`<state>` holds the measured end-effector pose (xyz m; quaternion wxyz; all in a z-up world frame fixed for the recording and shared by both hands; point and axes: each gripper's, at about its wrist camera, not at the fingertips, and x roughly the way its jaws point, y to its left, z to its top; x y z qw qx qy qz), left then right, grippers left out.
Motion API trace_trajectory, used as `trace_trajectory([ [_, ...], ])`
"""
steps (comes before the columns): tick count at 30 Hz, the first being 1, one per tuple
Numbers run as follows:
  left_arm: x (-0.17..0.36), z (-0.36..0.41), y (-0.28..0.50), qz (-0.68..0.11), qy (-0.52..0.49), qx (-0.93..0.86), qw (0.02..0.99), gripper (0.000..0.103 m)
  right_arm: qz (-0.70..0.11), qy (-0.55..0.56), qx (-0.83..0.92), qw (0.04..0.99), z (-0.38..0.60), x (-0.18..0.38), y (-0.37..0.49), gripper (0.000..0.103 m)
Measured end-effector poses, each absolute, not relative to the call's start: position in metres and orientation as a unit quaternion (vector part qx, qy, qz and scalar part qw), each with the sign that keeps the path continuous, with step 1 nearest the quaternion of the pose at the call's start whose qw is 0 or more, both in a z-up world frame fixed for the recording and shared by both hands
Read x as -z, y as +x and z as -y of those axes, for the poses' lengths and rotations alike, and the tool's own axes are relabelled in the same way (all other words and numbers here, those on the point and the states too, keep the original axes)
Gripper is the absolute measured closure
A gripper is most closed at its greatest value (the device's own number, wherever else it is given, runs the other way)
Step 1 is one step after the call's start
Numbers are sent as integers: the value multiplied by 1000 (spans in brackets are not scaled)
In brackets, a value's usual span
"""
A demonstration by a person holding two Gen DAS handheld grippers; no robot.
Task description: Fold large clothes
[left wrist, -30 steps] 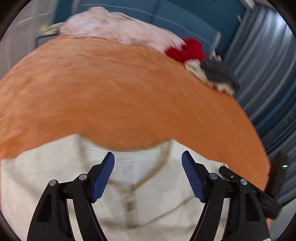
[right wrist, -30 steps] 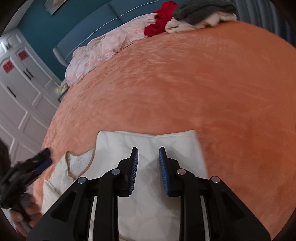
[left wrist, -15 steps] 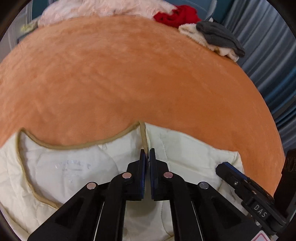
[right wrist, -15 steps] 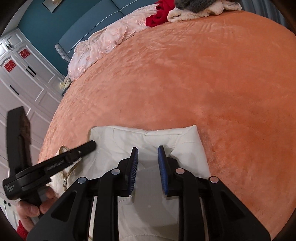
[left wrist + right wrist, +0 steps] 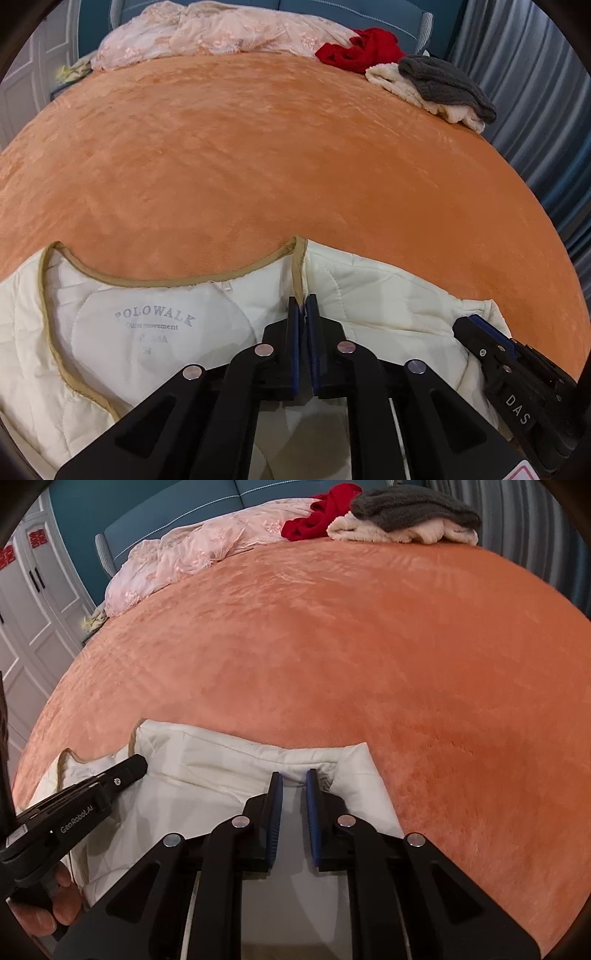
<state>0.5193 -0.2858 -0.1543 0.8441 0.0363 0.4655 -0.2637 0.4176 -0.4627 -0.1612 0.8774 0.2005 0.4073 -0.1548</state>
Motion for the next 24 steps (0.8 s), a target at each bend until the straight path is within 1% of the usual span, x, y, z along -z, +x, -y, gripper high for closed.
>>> trace_trajectory([
  [4, 130, 267, 508, -453, 25, 239, 858, 88, -430, 179, 157, 871, 462, 148, 421, 90],
  [6, 114, 246, 502, -448, 17, 236, 862, 86, -421, 161, 158, 878, 452, 121, 416, 84],
  [8, 98, 214, 502, -442, 28, 230, 867, 78, -396, 161, 126, 895, 435, 94, 410, 72],
  [10, 93, 189, 506, -440, 48, 221, 869, 78, -402, 140, 78, 902, 403, 80, 417, 69],
  [11, 93, 180, 508, -441, 60, 217, 869, 78, -413, 130, 56, 900, 388, 81, 422, 69],
  [12, 95, 172, 510, -444, 75, 213, 867, 78, -431, 121, 20, 894, 368, 87, 431, 70],
  [13, 100, 166, 515, -456, 90, 214, 859, 80, -439, 118, 4, 891, 357, 92, 436, 71],
  [14, 107, 161, 518, -469, 93, 220, 850, 88, -450, 105, -10, 887, 342, 102, 442, 75],
  [15, 112, 158, 519, -476, 94, 225, 845, 89, -459, 92, -15, 884, 331, 111, 447, 82],
  [16, 118, 156, 519, -482, 93, 236, 839, 90, -474, 83, -24, 876, 322, 125, 453, 92],
  [17, 125, 158, 519, -486, 95, 246, 833, 94, -483, 84, -29, 871, 320, 134, 456, 96],
  [18, 133, 159, 518, -487, 100, 251, 831, 97, -490, 80, -31, 868, 318, 144, 459, 96],
  [19, 140, 162, 518, -490, 107, 248, 829, 102, -487, 76, -31, 869, 318, 147, 460, 100],
  [20, 146, 164, 519, -490, 113, 243, 830, 103, -485, 80, -30, 870, 322, 149, 462, 103],
  [24, 155, 164, 525, -472, 92, 230, 846, 102, -476, 112, 7, 872, 351, 152, 471, 103],
])
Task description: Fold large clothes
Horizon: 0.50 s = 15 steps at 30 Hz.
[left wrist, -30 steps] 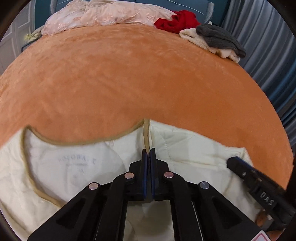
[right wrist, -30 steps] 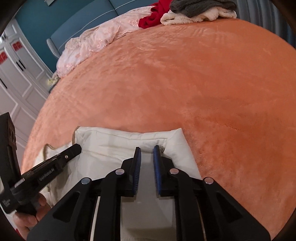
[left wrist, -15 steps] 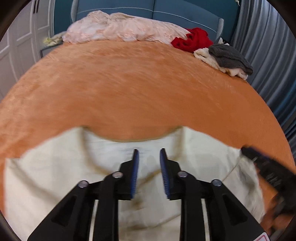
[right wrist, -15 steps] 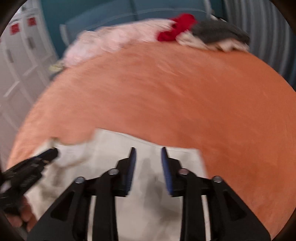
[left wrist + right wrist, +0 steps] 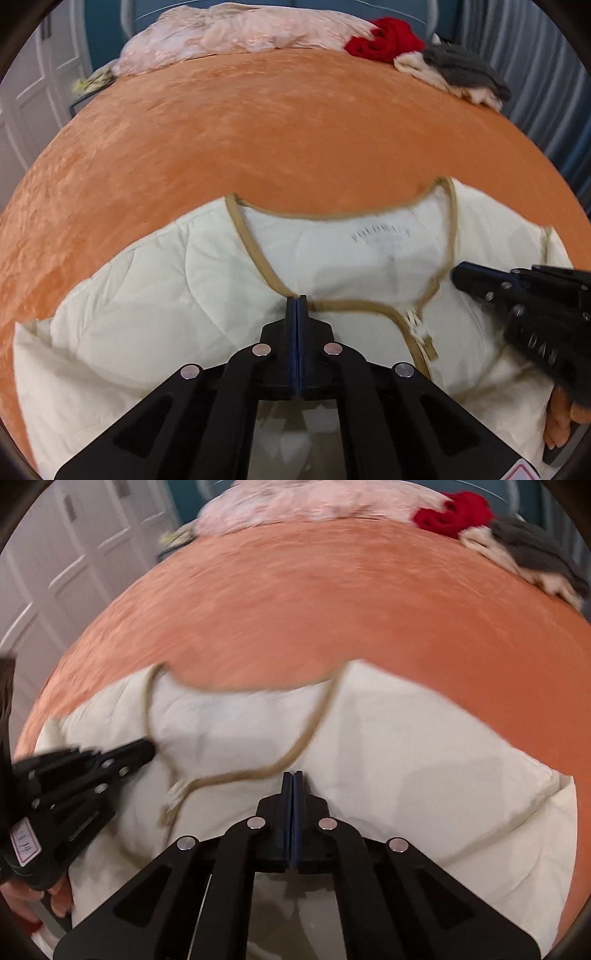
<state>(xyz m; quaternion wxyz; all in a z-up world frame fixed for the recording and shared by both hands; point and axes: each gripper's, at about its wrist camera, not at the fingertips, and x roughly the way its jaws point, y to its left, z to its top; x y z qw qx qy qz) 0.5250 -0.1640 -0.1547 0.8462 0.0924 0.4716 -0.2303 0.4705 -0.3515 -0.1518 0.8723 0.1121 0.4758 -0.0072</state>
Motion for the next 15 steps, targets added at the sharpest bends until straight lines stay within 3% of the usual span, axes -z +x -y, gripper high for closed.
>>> trace_trajectory([
  [5, 160, 160, 530, -461, 65, 220, 857, 97, -453, 103, 27, 885, 347, 160, 465, 103],
  [15, 168, 158, 529, -436, 45, 208, 874, 96, -425, 94, 37, 899, 345, 165, 466, 103],
])
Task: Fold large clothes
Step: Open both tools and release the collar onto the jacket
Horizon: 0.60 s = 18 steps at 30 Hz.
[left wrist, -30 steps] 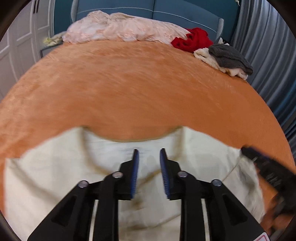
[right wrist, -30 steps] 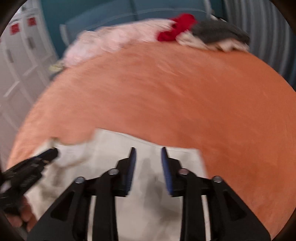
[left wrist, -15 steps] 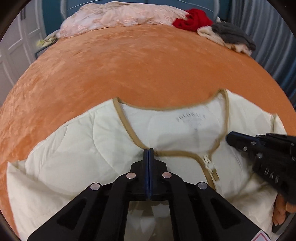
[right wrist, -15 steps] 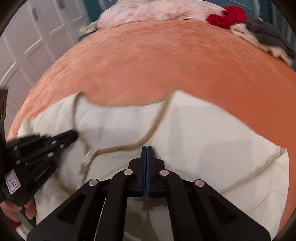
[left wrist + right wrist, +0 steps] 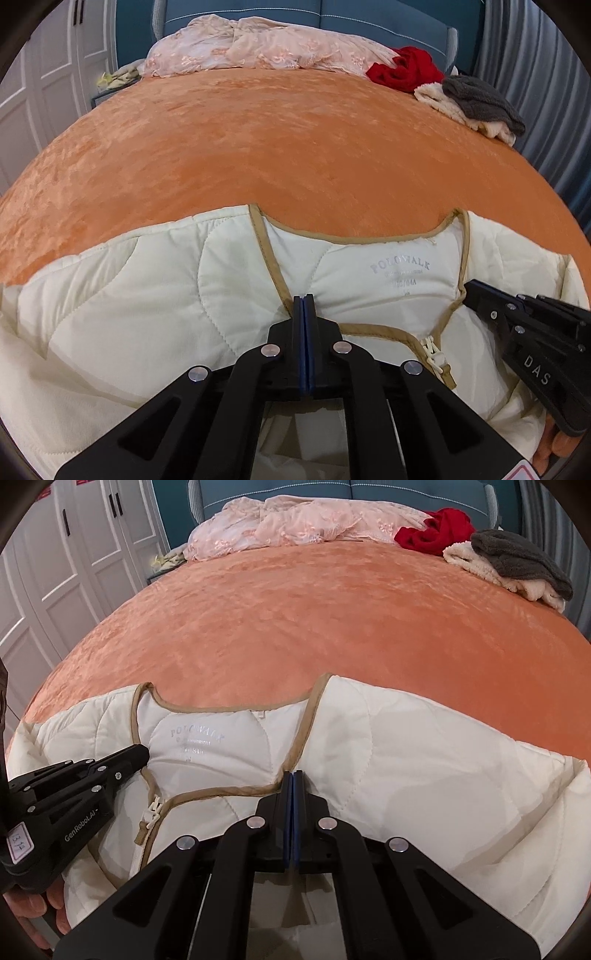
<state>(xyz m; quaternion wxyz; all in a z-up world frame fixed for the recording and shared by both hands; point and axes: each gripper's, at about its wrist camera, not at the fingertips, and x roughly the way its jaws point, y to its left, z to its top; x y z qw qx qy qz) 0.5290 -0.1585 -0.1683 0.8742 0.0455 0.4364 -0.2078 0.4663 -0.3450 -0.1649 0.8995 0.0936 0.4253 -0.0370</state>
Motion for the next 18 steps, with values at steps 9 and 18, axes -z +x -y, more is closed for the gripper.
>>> trace_trajectory([
  [9, 142, 152, 515, -446, 59, 165, 878, 95, -423, 84, 65, 900, 340, 136, 452, 98],
  [18, 76, 45, 408, -440, -29, 139, 886, 30, -404, 160, 55, 899, 365, 78, 279, 51],
])
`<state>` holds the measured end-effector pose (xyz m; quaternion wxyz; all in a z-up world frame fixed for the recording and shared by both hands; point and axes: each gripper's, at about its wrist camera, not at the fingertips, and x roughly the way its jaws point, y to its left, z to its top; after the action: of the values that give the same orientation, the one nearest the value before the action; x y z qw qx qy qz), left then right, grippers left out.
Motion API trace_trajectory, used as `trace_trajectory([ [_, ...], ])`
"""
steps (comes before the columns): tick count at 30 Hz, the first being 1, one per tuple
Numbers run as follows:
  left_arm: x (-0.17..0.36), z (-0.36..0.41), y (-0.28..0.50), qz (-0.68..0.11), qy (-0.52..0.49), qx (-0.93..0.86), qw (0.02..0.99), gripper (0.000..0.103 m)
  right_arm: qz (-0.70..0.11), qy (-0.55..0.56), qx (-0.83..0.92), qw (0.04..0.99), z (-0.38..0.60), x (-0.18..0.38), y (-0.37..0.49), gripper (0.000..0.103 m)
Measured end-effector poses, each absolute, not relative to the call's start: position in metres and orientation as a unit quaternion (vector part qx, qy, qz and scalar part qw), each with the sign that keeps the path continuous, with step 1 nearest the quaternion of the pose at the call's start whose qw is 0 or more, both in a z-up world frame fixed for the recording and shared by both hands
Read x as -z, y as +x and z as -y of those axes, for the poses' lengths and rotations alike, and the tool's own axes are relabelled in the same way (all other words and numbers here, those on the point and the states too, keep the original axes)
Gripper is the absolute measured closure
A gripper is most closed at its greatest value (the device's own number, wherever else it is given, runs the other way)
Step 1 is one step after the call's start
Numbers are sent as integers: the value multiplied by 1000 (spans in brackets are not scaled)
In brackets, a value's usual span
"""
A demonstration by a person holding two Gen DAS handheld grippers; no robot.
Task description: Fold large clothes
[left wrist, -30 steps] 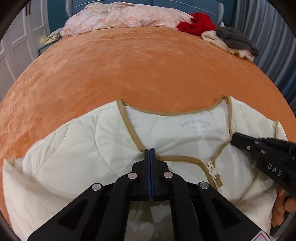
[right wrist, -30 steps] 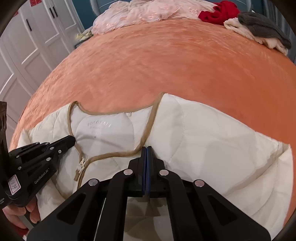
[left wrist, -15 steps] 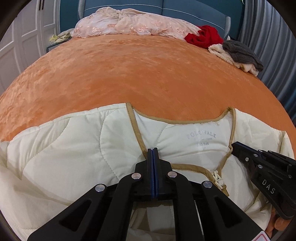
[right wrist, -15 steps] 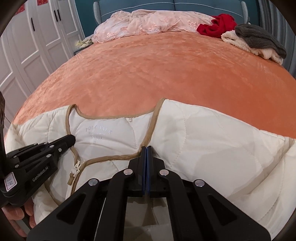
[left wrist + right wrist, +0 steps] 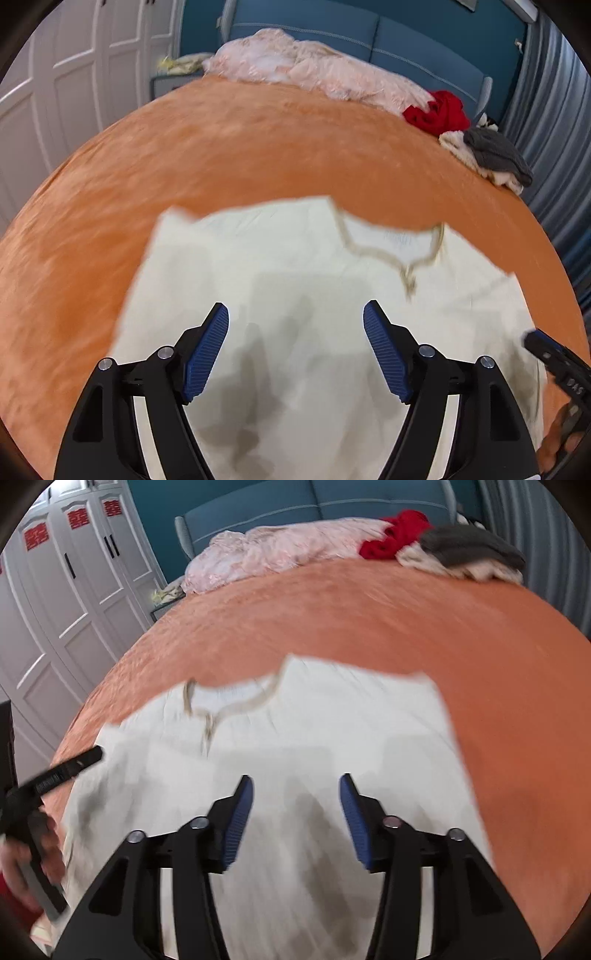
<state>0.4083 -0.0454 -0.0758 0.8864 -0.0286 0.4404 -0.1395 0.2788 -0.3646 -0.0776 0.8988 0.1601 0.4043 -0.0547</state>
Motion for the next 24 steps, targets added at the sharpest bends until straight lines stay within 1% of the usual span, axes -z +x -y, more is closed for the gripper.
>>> trace_trajectory([
  [2, 71, 13, 376, -454, -33, 133, 880, 29, -410, 163, 72, 894, 374, 72, 227, 41],
  [3, 71, 2, 366, -459, -36, 130, 878, 28, -415, 166, 79, 891, 378, 71, 205, 39],
  [4, 71, -19, 347, -469, -42, 121, 874, 28, -420, 170, 84, 887, 381, 72, 185, 35],
  [7, 76, -67, 299, -495, -51, 96, 862, 28, -447, 195, 108, 866, 394, 82, 113, 31],
  [10, 88, -104, 260, -522, -77, 76, 846, 28, -478, 231, 127, 838, 401, 103, 46, 31],
  [14, 111, -141, 218, -559, -141, 69, 814, 28, -496, 282, 122, 812, 398, 124, 1, 31],
  [17, 121, -147, 195, -561, -182, 79, 803, 28, -482, 324, 111, 807, 391, 130, -11, 29],
  [22, 119, -128, 182, -559, -171, 112, 804, 28, -456, 388, 93, 796, 384, 137, -2, 30],
  [24, 117, -120, 180, -559, -162, 119, 805, 33, -448, 407, 87, 791, 383, 139, -2, 34],
])
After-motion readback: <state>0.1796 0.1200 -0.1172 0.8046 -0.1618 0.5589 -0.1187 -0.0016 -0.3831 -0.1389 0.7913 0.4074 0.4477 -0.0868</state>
